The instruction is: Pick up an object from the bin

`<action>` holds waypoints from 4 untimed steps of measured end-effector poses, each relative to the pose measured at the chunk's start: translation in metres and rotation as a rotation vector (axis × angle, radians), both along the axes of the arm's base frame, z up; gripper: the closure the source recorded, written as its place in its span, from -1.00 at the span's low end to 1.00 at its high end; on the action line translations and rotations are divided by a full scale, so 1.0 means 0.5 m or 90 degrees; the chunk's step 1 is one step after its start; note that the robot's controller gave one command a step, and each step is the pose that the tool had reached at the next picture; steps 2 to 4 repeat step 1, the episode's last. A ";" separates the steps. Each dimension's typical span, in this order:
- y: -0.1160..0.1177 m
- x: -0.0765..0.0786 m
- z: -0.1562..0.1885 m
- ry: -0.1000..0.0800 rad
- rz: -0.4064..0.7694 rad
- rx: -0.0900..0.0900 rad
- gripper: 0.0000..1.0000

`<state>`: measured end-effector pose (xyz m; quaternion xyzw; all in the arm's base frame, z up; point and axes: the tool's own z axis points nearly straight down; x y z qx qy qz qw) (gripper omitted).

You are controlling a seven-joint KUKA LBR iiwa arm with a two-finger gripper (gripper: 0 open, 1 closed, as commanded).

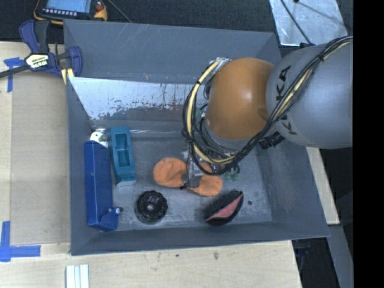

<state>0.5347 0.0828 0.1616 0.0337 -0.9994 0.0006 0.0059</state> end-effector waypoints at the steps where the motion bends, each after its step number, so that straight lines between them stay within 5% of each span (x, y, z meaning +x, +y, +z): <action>1: -0.019 0.053 0.126 -0.006 0.010 0.002 1.00; 4: -0.019 0.053 0.126 -0.006 0.010 0.002 1.00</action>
Offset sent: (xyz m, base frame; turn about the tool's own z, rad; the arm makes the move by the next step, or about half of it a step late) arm 0.0348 -0.0057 0.1455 0.0628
